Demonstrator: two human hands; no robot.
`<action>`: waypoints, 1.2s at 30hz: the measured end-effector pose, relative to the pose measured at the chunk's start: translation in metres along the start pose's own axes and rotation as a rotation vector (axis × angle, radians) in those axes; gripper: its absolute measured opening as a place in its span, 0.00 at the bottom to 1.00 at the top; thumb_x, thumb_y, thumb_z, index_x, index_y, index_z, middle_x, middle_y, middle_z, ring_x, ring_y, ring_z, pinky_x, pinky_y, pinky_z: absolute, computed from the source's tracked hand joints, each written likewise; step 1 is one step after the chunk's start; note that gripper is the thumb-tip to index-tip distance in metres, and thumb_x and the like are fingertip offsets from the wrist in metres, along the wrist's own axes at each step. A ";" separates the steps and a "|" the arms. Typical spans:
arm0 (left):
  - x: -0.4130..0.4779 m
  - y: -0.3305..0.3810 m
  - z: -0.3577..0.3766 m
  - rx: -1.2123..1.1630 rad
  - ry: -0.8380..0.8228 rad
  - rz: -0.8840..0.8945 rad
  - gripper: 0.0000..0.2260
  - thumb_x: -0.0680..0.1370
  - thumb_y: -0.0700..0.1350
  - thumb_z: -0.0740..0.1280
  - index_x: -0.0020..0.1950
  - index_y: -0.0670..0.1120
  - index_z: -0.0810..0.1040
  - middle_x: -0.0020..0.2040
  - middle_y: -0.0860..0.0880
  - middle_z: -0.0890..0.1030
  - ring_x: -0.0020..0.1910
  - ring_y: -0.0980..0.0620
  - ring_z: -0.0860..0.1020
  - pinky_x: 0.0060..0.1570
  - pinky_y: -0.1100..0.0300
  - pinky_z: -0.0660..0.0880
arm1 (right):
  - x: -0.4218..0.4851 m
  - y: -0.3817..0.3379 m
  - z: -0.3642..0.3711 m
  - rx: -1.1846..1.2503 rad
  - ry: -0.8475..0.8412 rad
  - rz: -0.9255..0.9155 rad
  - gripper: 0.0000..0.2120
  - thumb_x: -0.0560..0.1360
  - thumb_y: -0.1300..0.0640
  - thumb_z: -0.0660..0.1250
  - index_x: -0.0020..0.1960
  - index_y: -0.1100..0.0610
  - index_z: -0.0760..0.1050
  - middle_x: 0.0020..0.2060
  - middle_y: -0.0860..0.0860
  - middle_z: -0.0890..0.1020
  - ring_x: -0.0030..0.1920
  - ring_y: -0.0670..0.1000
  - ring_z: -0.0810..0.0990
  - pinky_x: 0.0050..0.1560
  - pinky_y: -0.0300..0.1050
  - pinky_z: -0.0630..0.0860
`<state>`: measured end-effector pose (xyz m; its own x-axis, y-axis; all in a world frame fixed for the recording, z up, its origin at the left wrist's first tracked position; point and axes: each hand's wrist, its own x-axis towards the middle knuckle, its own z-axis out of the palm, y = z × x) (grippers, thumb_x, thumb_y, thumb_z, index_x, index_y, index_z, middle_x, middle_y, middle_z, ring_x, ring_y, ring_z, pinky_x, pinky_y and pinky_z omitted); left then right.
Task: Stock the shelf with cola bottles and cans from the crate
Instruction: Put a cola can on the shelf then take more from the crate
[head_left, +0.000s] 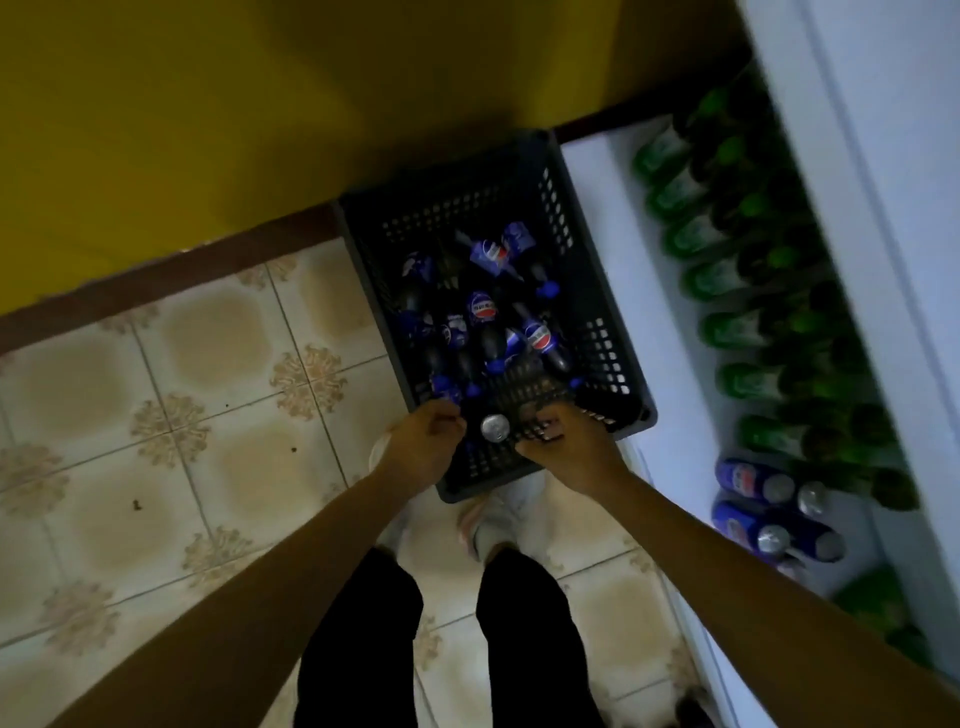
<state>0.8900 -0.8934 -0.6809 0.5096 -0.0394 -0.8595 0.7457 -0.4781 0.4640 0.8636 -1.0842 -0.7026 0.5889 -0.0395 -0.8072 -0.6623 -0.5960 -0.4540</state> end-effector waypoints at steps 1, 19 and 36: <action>0.022 -0.013 0.012 0.030 -0.021 -0.009 0.12 0.80 0.39 0.62 0.63 0.41 0.75 0.60 0.41 0.78 0.60 0.43 0.76 0.60 0.53 0.72 | 0.025 0.012 0.014 -0.073 -0.024 0.006 0.22 0.70 0.52 0.75 0.60 0.59 0.74 0.54 0.56 0.80 0.57 0.57 0.79 0.56 0.53 0.76; 0.207 -0.104 0.093 0.161 -0.064 -0.092 0.13 0.79 0.37 0.59 0.64 0.40 0.70 0.56 0.42 0.76 0.57 0.44 0.75 0.50 0.58 0.68 | 0.215 0.085 0.122 -0.441 -0.126 0.094 0.25 0.72 0.51 0.71 0.67 0.51 0.68 0.60 0.56 0.77 0.58 0.60 0.77 0.55 0.54 0.77; -0.088 0.092 -0.044 0.402 -0.199 0.571 0.35 0.65 0.51 0.79 0.68 0.50 0.69 0.60 0.53 0.77 0.58 0.54 0.76 0.55 0.58 0.74 | -0.120 -0.144 -0.129 0.417 -0.409 0.279 0.28 0.72 0.38 0.66 0.64 0.55 0.73 0.57 0.57 0.80 0.44 0.57 0.85 0.41 0.46 0.81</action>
<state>0.9327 -0.8954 -0.5528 0.6559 -0.5196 -0.5476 0.1519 -0.6197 0.7700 0.9480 -1.0967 -0.4913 0.1996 0.2097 -0.9572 -0.9378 -0.2423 -0.2486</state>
